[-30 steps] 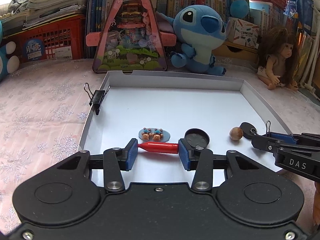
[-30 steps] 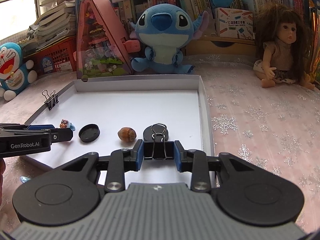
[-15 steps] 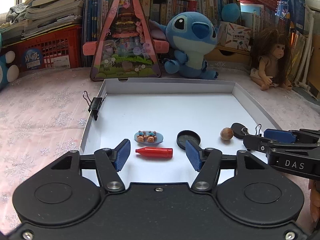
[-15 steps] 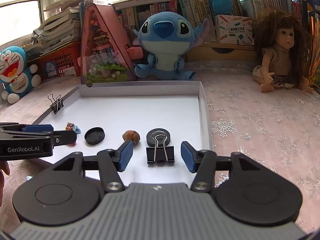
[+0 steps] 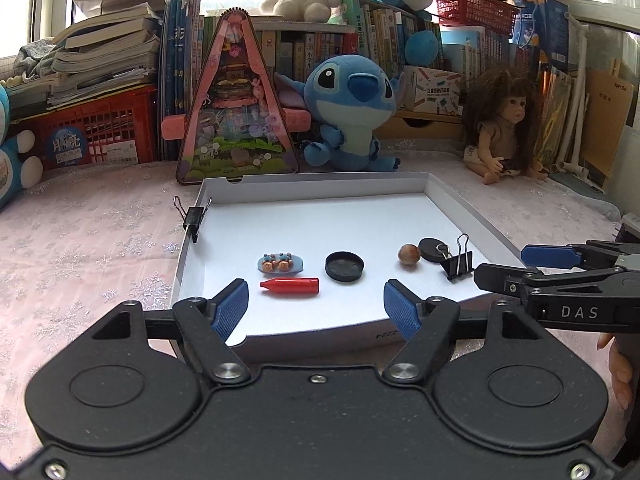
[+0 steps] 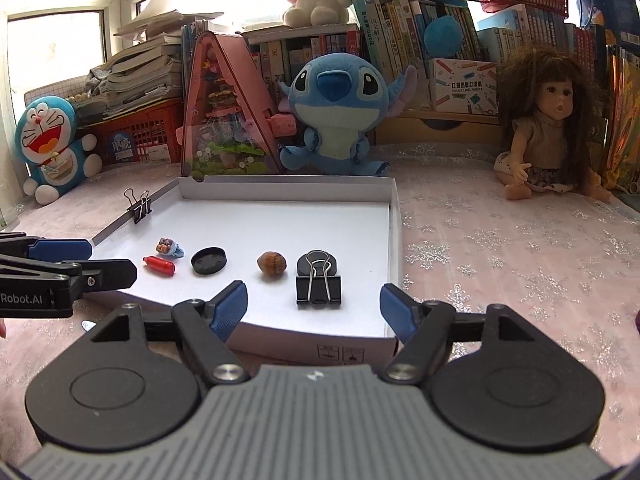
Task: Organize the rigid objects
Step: 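Withdraw both open tools from the tray to the remaining objects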
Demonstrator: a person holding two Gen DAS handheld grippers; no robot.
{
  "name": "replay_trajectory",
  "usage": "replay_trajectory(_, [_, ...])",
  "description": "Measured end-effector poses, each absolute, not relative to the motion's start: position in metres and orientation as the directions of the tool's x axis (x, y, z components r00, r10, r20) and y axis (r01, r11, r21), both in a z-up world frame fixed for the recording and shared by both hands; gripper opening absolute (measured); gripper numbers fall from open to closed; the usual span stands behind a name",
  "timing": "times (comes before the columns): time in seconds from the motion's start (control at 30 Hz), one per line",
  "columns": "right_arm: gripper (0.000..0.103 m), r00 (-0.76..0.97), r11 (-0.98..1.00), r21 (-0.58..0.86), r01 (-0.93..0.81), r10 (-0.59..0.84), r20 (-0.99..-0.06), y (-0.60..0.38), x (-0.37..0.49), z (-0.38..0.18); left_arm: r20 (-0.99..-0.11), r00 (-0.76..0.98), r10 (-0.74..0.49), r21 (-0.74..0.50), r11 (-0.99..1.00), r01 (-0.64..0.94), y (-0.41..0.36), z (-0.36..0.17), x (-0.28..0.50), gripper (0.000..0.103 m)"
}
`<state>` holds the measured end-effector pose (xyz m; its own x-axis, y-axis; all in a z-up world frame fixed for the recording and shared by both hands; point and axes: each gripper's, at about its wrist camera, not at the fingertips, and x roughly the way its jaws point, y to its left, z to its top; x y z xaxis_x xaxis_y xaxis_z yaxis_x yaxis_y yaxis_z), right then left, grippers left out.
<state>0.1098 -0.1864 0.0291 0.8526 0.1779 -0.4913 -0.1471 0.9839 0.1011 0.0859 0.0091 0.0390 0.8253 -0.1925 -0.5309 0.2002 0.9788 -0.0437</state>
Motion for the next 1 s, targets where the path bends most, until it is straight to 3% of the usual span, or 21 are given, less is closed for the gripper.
replay_trajectory(0.43, [0.087, 0.874, 0.99, 0.031, -0.14, 0.138, -0.465, -0.194, 0.067, 0.019, -0.566, 0.806, -0.175, -0.039, 0.982, 0.185, 0.02, 0.021, 0.044, 0.074])
replay_trajectory(1.0, [0.088, 0.869, 0.988, 0.019, -0.153, 0.144, -0.473, -0.191, 0.055, -0.001, -0.613, 0.78, -0.127, -0.044, 0.991, 0.127, 0.026, 0.002, 0.044, 0.073])
